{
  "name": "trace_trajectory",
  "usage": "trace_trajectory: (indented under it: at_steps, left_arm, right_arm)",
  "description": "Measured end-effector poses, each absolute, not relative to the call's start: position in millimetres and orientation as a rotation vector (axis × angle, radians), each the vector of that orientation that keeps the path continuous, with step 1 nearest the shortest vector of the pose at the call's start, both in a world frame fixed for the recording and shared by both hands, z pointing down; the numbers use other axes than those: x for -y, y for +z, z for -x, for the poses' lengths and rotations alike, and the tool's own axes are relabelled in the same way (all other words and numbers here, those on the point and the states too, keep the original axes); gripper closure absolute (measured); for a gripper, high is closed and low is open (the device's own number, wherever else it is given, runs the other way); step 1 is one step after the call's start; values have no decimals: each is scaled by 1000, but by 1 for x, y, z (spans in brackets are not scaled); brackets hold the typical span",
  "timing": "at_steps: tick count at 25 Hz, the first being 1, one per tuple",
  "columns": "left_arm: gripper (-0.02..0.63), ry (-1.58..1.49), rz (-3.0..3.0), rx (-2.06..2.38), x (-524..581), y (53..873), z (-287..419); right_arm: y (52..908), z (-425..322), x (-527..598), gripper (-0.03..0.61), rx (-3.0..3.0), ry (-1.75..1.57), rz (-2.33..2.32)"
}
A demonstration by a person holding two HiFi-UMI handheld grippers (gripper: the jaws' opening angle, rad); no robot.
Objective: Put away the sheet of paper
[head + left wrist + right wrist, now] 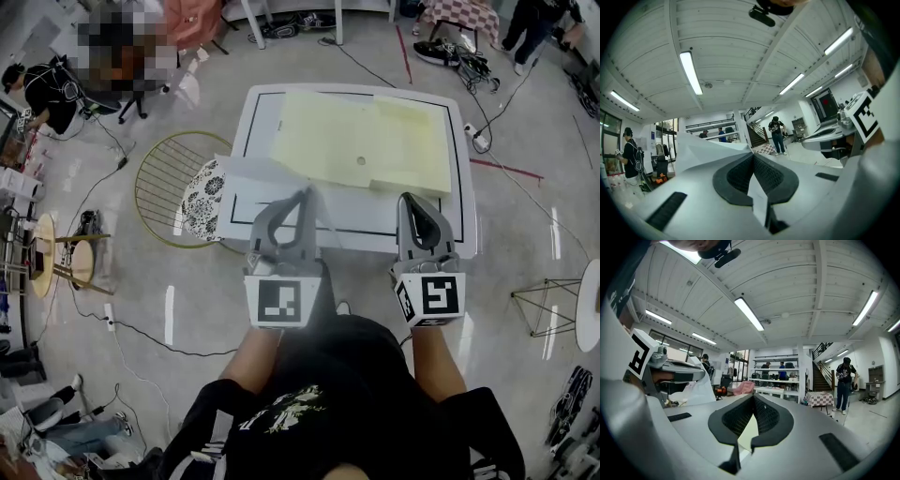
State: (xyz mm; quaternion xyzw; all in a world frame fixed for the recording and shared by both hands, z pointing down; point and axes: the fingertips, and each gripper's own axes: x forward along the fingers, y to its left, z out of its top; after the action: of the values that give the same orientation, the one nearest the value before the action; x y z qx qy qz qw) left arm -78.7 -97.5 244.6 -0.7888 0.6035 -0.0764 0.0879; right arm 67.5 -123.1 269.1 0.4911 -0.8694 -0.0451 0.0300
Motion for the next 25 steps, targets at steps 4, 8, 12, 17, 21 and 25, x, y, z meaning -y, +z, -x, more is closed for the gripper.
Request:
trace_trajectory:
  at_steps: [4,8,12,17,21,25]
  left_arm:
    - [614,-212,2344,-1790,105,241,77]
    - [614,-201,2338,-1796,122,237,82]
    - [614,-195,2308,-1772,136,230,83]
    - [614,-193,2340,-1767,157,237,88]
    - [614,-170,2373,-1729,181,234,91]
    - [614,-179,2420,-1689,208,232,92]
  right_arm:
    - [268,-70,132,579,2678,-144,-1527]
    - [266,-68,145,578,2686,-158,-1530]
    - [266,-69,162,578,2688,-163,-1543]
    - [266,-62,180,578,2680,-165,-1555]
    - [264,-61,199,580,2640,-163,-1594]
    - [260,-58,218,578,2600,-152,-1614]
